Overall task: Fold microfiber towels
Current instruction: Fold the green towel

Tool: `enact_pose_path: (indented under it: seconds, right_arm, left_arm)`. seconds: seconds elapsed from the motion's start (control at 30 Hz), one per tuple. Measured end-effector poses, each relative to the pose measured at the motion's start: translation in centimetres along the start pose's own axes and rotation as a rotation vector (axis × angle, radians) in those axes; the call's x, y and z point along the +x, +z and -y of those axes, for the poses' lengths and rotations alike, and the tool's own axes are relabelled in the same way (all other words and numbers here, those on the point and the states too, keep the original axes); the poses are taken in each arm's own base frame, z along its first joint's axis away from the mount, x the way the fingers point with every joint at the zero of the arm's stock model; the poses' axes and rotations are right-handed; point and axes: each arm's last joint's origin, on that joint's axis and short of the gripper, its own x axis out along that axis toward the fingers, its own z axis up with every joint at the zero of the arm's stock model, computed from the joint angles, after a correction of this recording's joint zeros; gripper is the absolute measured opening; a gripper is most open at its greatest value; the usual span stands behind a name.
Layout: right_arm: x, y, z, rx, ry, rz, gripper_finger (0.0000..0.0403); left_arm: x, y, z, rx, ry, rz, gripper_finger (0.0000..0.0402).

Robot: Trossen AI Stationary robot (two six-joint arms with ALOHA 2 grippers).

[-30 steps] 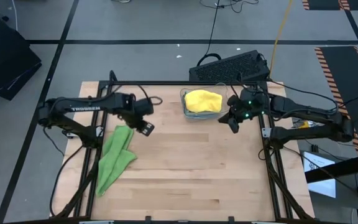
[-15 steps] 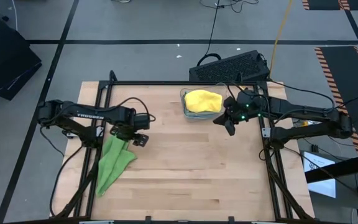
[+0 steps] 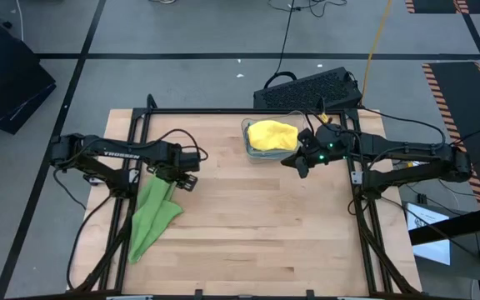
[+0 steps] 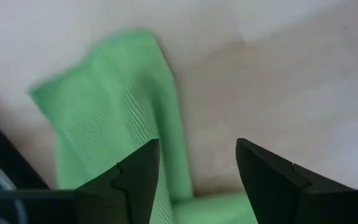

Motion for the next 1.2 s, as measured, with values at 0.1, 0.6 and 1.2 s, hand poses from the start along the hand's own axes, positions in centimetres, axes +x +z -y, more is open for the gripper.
enact_pose_path:
  seconds: [0.1,0.6,1.2]
  right_arm:
    - [0.1,-0.2,-0.6,0.025,0.002,0.031,0.0004]
    - [0.6,-2.1,-3.1,0.069,-0.022,0.103,0.0004]
    - [2.5,-3.6,-5.6,0.035,0.074,0.134,0.0004]
  left_arm:
    - [0.6,0.7,-0.7,-0.022,0.046,0.023,0.0213]
    - [5.4,0.4,-3.9,0.129,0.033,-0.068,0.0158]
    - [2.5,1.7,-0.6,0.205,-0.162,0.116,0.0008]
